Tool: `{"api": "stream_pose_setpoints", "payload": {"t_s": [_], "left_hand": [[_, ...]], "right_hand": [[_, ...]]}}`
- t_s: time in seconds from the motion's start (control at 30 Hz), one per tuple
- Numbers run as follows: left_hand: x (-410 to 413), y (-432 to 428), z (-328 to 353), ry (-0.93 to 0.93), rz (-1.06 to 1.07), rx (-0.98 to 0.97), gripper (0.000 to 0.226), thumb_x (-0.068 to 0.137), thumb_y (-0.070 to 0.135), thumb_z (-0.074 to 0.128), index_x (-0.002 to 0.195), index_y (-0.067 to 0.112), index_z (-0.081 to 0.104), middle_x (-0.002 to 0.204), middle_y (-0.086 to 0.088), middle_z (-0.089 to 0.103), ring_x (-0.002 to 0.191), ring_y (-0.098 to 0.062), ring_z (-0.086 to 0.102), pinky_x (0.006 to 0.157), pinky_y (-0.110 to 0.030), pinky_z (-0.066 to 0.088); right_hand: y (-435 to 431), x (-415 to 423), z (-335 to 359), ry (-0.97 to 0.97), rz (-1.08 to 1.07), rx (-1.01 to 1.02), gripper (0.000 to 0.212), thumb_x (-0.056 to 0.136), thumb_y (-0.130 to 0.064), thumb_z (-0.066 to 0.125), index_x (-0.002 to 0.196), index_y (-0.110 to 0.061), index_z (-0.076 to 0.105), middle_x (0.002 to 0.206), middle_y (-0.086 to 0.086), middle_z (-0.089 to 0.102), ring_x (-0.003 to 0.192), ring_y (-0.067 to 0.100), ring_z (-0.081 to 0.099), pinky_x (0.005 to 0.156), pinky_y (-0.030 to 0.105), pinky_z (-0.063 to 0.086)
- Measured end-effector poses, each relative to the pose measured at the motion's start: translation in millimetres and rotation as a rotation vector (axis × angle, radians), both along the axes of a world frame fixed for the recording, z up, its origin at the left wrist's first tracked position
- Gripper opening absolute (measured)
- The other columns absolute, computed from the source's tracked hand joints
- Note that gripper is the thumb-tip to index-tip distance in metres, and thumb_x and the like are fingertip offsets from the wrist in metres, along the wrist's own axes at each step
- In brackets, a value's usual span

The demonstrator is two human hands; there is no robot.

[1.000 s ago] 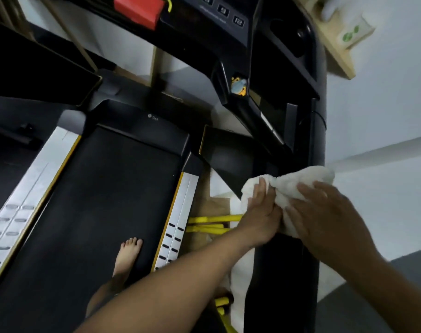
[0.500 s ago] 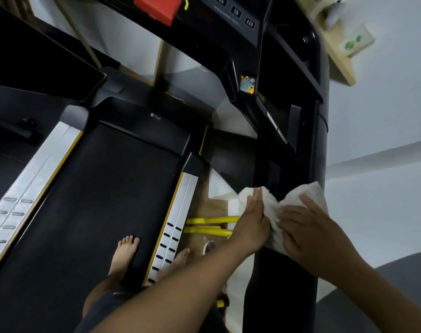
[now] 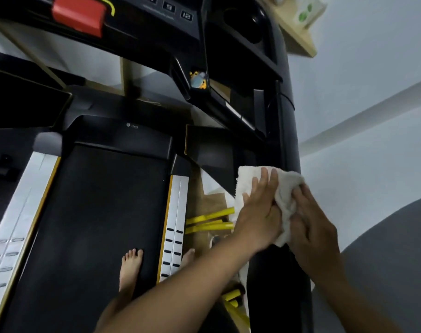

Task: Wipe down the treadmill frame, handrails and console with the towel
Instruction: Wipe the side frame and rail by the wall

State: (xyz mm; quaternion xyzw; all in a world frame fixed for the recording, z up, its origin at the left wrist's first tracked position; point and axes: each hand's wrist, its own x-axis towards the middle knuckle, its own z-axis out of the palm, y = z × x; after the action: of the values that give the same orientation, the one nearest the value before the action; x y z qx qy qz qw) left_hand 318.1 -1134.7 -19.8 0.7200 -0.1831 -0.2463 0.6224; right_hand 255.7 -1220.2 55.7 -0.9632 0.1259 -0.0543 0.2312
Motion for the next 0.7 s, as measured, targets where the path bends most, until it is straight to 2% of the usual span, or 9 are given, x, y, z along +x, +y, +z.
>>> {"api": "stream_pose_setpoints", "payload": {"t_s": [0.1, 0.17, 0.23, 0.3, 0.37, 0.4, 0.5, 0.6, 0.7], "left_hand": [[8.3, 5.0, 8.5, -0.090, -0.029, -0.023, 0.072, 0.095, 0.011, 0.029, 0.157, 0.025, -0.005, 0.165, 0.008, -0.013, 0.151, -0.015, -0.015, 0.121, -0.033, -0.010], [22.9, 5.4, 18.1, -0.167, -0.040, -0.002, 0.076, 0.091, 0.012, 0.032, 0.158, 0.022, -0.002, 0.165, 0.005, -0.014, 0.151, -0.017, -0.015, 0.123, -0.035, -0.004], [48.7, -9.5, 27.9, -0.235, -0.052, 0.085, 0.073, 0.095, 0.011, 0.036, 0.159, 0.021, 0.001, 0.165, 0.003, -0.015, 0.151, -0.023, -0.018, 0.123, -0.038, 0.000], [69.2, -28.3, 36.3, -0.335, -0.063, 0.237, 0.066, 0.095, 0.022, 0.025, 0.158, 0.015, 0.008, 0.166, -0.005, -0.008, 0.150, -0.032, -0.021, 0.123, -0.043, -0.007], [72.1, -37.4, 38.2, -0.444, -0.027, 0.331, 0.068, 0.091, 0.028, 0.014, 0.157, 0.011, 0.015, 0.166, -0.011, -0.001, 0.148, -0.037, -0.022, 0.122, -0.050, -0.009], [66.8, -36.1, 37.1, -0.452, -0.029, 0.327, 0.064, 0.094, 0.025, 0.019, 0.157, 0.012, 0.016, 0.166, -0.009, -0.004, 0.148, -0.037, -0.024, 0.122, -0.050, -0.007], [44.0, -14.9, 34.7, -0.462, -0.092, 0.269, 0.058, 0.103, 0.026, 0.031, 0.159, 0.026, 0.013, 0.164, 0.007, -0.019, 0.147, -0.026, -0.030, 0.123, -0.049, 0.004], [44.2, -7.2, 37.6, -0.569, -0.166, 0.389, 0.060, 0.100, 0.040, 0.026, 0.158, 0.028, 0.015, 0.160, 0.008, -0.025, 0.150, -0.027, -0.024, 0.122, -0.054, 0.004], [71.3, -26.3, 53.0, -0.687, -0.253, 0.623, 0.074, 0.088, 0.050, 0.015, 0.157, 0.022, 0.020, 0.165, -0.007, -0.009, 0.151, -0.032, -0.018, 0.120, -0.053, -0.013]], "right_hand": [[-6.0, 4.1, -12.2, 0.072, -0.047, 0.074, 0.060, 0.096, -0.038, 0.029, 0.152, -0.019, 0.024, 0.158, -0.005, 0.021, 0.145, 0.010, 0.024, 0.114, 0.013, 0.018], [-16.6, 28.7, -16.4, 0.064, -0.062, 0.157, 0.055, 0.097, -0.035, 0.032, 0.150, -0.023, 0.024, 0.156, -0.007, 0.024, 0.145, 0.010, 0.026, 0.117, 0.025, 0.023], [-29.2, 53.4, -15.0, 0.050, -0.021, 0.147, 0.053, 0.098, -0.025, 0.040, 0.148, -0.018, 0.025, 0.153, -0.001, 0.031, 0.142, 0.018, 0.033, 0.114, 0.029, 0.028], [-40.3, 71.4, -14.7, 0.050, 0.018, 0.195, 0.060, 0.097, -0.031, 0.039, 0.152, -0.016, 0.019, 0.154, 0.000, 0.031, 0.140, 0.014, 0.034, 0.113, 0.028, 0.027], [-46.1, 79.5, -15.0, 0.050, -0.055, 0.518, 0.050, 0.102, -0.036, 0.034, 0.151, -0.035, 0.024, 0.151, -0.016, 0.035, 0.138, 0.002, 0.034, 0.116, 0.027, 0.025], [-49.9, 77.2, -18.8, 0.047, -0.089, 0.663, 0.047, 0.103, -0.036, 0.034, 0.148, -0.046, 0.026, 0.150, -0.021, 0.037, 0.137, -0.001, 0.036, 0.117, 0.031, 0.026], [-58.4, 46.8, -36.8, 0.073, -0.067, 0.852, 0.055, 0.094, -0.038, 0.042, 0.140, -0.063, 0.025, 0.151, -0.029, 0.032, 0.138, -0.001, 0.035, 0.117, 0.042, 0.027], [-59.0, 21.7, -46.2, 0.014, -0.073, 0.833, 0.052, 0.096, -0.041, 0.046, 0.139, -0.063, 0.028, 0.150, -0.030, 0.029, 0.138, -0.006, 0.031, 0.118, 0.034, 0.026], [-68.0, 38.0, -48.1, -0.020, -0.085, 0.807, 0.046, 0.103, -0.038, 0.039, 0.146, -0.049, 0.028, 0.149, -0.020, 0.032, 0.138, 0.000, 0.031, 0.113, 0.020, 0.025]]}}
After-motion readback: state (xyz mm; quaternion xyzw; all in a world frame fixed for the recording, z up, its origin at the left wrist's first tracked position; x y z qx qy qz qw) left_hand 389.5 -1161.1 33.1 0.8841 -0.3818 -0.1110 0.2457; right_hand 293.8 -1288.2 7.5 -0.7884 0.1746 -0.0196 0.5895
